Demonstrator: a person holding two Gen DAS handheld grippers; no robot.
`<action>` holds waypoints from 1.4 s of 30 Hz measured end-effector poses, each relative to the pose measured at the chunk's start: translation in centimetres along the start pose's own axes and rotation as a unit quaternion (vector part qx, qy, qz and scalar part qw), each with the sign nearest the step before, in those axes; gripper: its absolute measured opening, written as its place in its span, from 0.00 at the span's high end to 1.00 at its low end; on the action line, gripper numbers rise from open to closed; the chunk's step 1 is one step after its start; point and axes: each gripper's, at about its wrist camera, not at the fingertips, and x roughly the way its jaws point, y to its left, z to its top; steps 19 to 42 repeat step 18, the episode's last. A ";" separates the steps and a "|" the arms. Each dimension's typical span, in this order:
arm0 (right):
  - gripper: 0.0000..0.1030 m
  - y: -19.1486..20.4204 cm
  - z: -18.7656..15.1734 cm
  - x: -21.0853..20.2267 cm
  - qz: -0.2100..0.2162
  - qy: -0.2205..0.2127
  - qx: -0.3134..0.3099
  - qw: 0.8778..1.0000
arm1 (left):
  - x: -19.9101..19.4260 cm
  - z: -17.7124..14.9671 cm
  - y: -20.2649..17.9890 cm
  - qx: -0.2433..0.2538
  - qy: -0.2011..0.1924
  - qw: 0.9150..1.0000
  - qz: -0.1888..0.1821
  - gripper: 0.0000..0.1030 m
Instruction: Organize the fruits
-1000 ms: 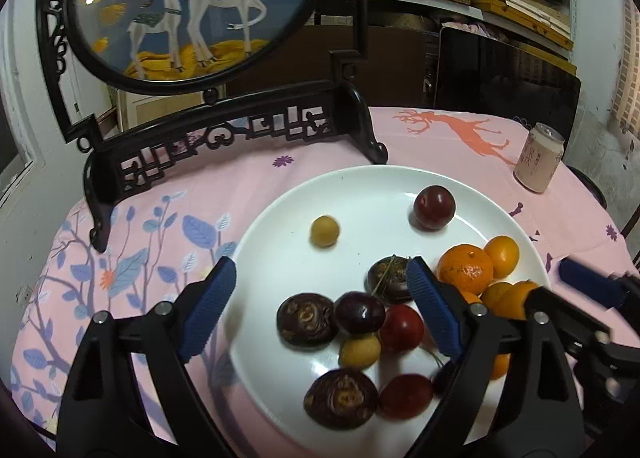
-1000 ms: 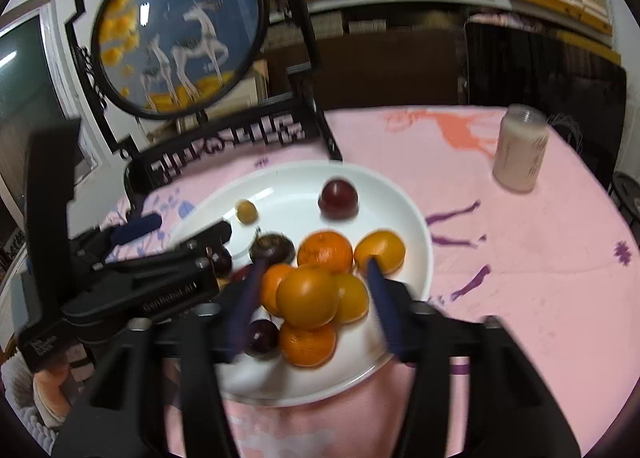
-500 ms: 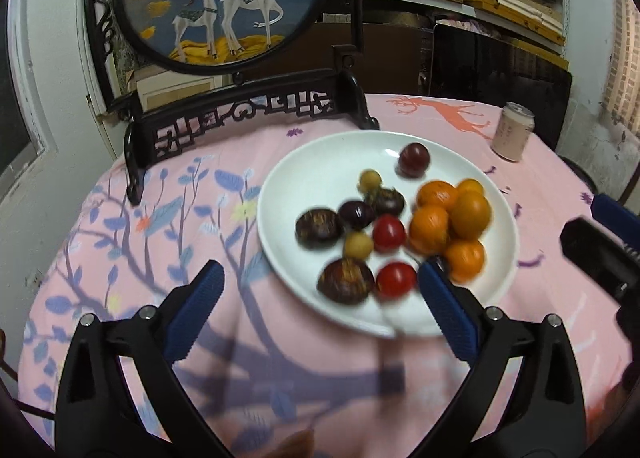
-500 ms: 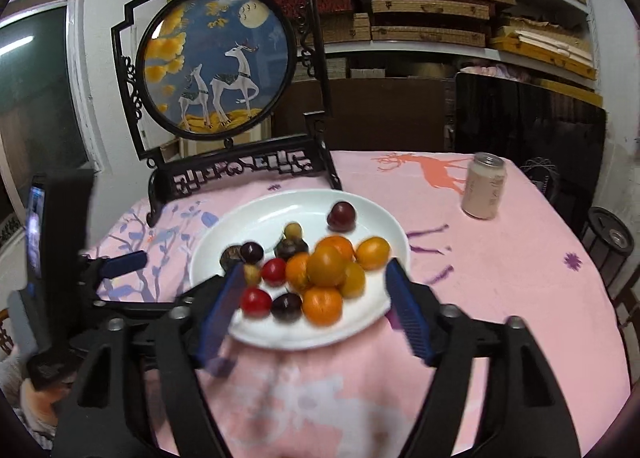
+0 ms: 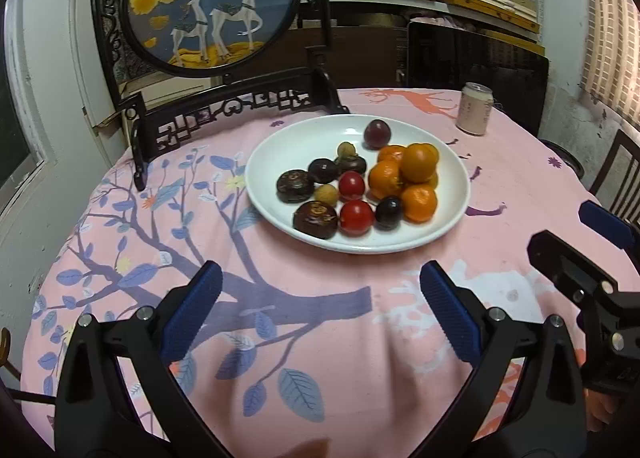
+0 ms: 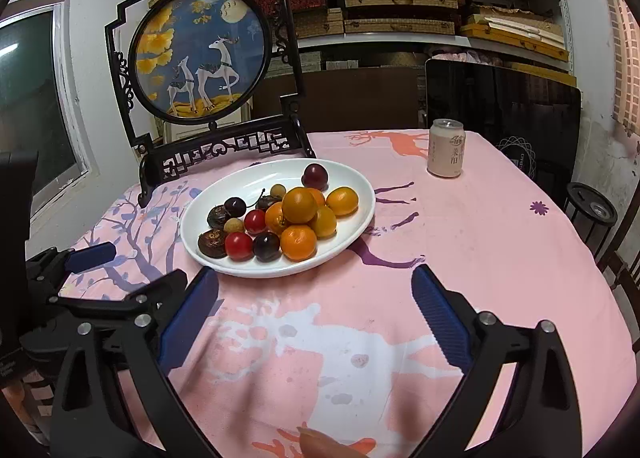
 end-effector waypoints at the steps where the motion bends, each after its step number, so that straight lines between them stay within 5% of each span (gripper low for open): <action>1: 0.05 0.0 0.0 -0.1 -0.001 -0.003 0.000 1.000 | 0.0 0.0 0.0 0.001 0.001 1.000 -0.002 0.02; 42: 0.05 -0.2 0.1 -0.1 -0.001 0.000 0.000 1.000 | 0.2 0.2 1.2 -0.032 0.004 0.999 -0.005 0.02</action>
